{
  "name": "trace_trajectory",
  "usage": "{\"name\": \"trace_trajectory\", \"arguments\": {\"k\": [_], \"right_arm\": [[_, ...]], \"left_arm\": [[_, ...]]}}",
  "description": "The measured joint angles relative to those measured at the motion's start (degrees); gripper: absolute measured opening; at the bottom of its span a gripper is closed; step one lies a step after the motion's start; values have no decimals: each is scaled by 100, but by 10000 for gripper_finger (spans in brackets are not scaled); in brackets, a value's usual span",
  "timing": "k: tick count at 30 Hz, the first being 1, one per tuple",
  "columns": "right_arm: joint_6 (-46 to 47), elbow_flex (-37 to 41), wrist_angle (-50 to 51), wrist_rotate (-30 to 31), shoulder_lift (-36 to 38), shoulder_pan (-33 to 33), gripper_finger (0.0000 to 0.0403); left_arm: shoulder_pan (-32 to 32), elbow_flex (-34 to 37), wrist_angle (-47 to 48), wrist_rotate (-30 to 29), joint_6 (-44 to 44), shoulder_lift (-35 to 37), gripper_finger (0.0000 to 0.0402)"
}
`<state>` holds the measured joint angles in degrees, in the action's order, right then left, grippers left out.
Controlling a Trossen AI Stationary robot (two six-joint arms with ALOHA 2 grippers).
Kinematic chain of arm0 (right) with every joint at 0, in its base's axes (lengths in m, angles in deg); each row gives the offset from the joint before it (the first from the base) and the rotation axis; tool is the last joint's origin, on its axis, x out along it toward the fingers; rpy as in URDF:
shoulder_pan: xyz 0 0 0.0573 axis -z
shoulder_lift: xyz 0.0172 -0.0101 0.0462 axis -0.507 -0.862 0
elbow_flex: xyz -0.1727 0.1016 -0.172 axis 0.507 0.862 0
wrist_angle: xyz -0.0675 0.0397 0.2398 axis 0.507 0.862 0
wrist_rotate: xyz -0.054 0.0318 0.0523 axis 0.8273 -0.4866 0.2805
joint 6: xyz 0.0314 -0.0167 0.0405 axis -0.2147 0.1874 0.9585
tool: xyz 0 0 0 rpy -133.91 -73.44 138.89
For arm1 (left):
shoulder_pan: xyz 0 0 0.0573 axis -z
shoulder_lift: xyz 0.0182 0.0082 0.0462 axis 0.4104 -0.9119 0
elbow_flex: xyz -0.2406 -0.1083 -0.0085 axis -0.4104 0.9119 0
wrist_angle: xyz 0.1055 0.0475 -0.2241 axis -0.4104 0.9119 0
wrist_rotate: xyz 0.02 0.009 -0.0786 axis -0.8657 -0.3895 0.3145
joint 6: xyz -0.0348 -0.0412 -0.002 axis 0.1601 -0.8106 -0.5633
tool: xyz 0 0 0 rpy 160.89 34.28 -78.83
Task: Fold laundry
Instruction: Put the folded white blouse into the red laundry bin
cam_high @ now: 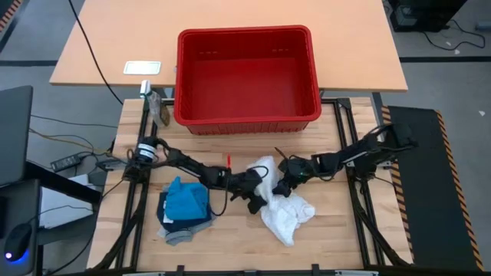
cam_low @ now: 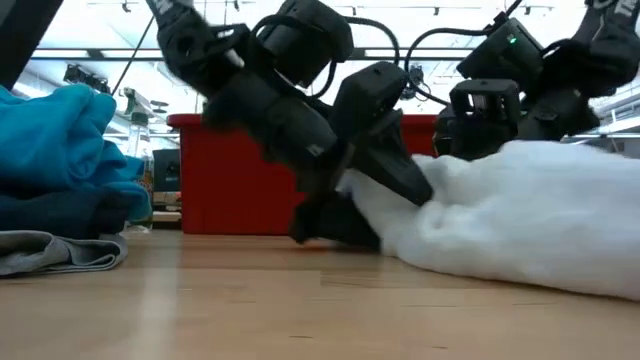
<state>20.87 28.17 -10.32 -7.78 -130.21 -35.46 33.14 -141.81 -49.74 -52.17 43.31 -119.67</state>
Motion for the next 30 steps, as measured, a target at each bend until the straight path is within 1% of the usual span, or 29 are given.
{"name": "trace_trajectory", "arguments": {"k": [3,5,8,11,13,15,16,19,22,25,27,30], "right_arm": [[224,7,-760,-254,-420,-10,278],[434,9,-996,-276,-577,-16,250],[583,7,-1052,-330,-583,-7,182],[634,30,-1012,-436,-379,-6,99],[640,42,-1025,-567,-202,1,52],[639,44,-1063,-720,40,29,45],[650,44,-1075,-835,150,43,45],[765,44,-1094,-1093,485,89,45],[868,6,-1113,-1255,879,119,45],[783,-187,-1038,-1299,1268,136,45],[622,-392,-904,-1220,1498,218,45],[237,-783,-459,-1046,1815,476,45]], "left_arm": [[91,21,-652,-4,473,-225,311],[93,21,-669,-8,482,-247,282],[91,21,-553,3,444,-222,218],[88,21,-403,82,444,-101,137],[83,34,-302,97,371,36,85],[69,34,-254,178,325,219,43],[55,34,-269,295,329,301,29],[-10,34,-242,578,381,550,28],[-15,34,-167,599,461,902,31],[-7,34,27,594,850,1360,40],[-16,31,242,470,1209,1690,42],[-101,31,554,-35,1717,2169,44]]}}
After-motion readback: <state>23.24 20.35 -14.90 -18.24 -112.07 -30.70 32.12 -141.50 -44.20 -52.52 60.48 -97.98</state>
